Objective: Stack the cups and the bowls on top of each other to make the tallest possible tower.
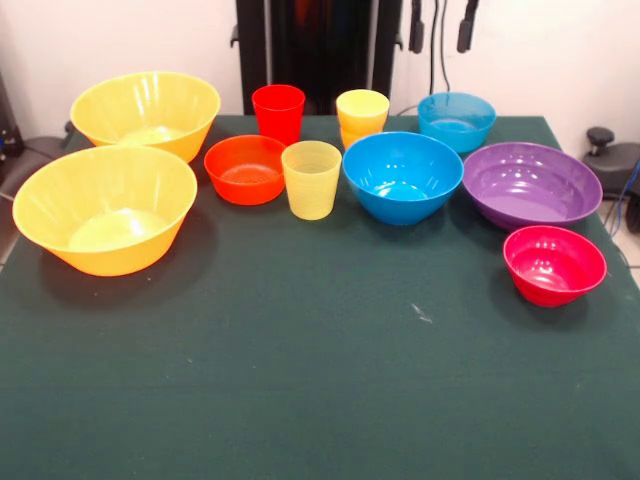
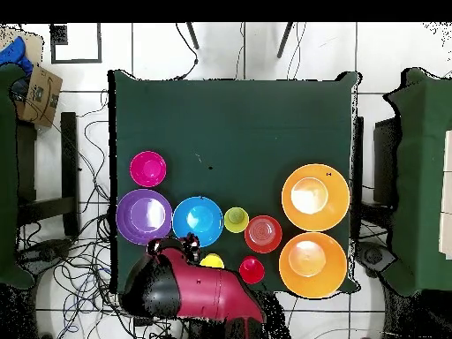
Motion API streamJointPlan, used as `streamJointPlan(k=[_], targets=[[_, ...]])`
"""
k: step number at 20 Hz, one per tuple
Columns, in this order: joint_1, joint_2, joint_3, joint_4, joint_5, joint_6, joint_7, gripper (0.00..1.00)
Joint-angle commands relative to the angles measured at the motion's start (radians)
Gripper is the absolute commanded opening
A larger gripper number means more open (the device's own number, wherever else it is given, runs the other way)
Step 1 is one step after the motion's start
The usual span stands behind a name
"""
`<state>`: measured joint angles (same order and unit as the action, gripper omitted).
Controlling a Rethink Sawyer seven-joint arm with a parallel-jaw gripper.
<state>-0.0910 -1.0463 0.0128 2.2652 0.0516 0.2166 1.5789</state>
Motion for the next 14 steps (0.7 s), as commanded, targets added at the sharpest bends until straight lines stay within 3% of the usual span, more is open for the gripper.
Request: streamJointPlan(k=[1, 7, 10, 12, 14], targets=[[0.016, 0.165, 0.051, 0.001, -0.055, -0.079, 0.141, 1.00], [-0.029, 0.329, 0.087, -0.043, -0.087, -0.214, 0.121, 1.00], [-0.026, 0.293, 0.086, -0.042, -0.070, -0.159, 0.123, 1.00], [-0.002, 0.228, 0.067, -0.037, -0.052, -0.086, 0.123, 1.00], [-0.001, 0.224, 0.069, -0.031, -0.048, -0.091, 0.131, 1.00]])
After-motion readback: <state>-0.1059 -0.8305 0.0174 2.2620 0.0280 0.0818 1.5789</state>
